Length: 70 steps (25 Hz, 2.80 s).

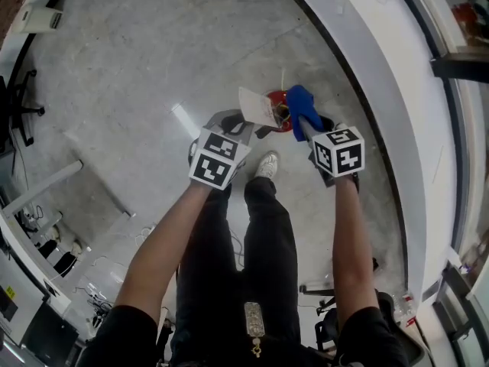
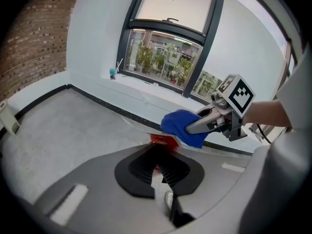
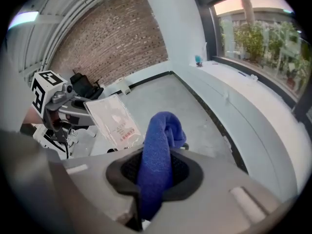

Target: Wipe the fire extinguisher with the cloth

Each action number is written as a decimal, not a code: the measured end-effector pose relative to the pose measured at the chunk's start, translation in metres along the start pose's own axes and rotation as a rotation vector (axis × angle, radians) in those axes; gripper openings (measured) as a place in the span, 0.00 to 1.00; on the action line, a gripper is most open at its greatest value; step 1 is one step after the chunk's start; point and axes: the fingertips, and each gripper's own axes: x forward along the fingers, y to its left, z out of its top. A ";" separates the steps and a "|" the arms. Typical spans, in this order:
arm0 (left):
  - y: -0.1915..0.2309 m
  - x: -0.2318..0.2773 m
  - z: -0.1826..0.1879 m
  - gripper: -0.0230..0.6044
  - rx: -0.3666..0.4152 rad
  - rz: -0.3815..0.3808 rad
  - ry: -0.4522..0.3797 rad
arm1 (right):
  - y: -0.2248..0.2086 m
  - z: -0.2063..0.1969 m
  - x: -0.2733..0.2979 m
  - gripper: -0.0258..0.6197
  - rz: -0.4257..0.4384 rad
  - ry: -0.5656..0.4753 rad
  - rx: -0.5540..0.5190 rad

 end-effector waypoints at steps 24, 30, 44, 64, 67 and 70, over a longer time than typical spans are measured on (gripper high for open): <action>-0.077 0.081 0.011 0.04 0.059 -0.041 0.089 | -0.061 -0.080 -0.063 0.13 -0.020 -0.040 0.121; -0.058 0.060 0.001 0.05 0.035 -0.019 0.066 | -0.038 -0.113 -0.002 0.13 0.037 0.083 0.116; -0.041 0.041 -0.036 0.05 -0.002 -0.028 0.096 | -0.021 -0.045 0.061 0.13 0.092 0.010 -0.111; -0.004 0.016 -0.065 0.05 0.152 -0.192 0.138 | 0.054 -0.086 0.074 0.13 -0.131 -0.119 0.320; 0.008 0.005 -0.073 0.04 0.182 -0.230 0.150 | 0.078 -0.081 0.092 0.13 -0.148 -0.132 0.353; 0.018 -0.009 -0.076 0.05 0.214 -0.261 0.159 | 0.092 -0.080 0.106 0.12 -0.197 -0.139 0.423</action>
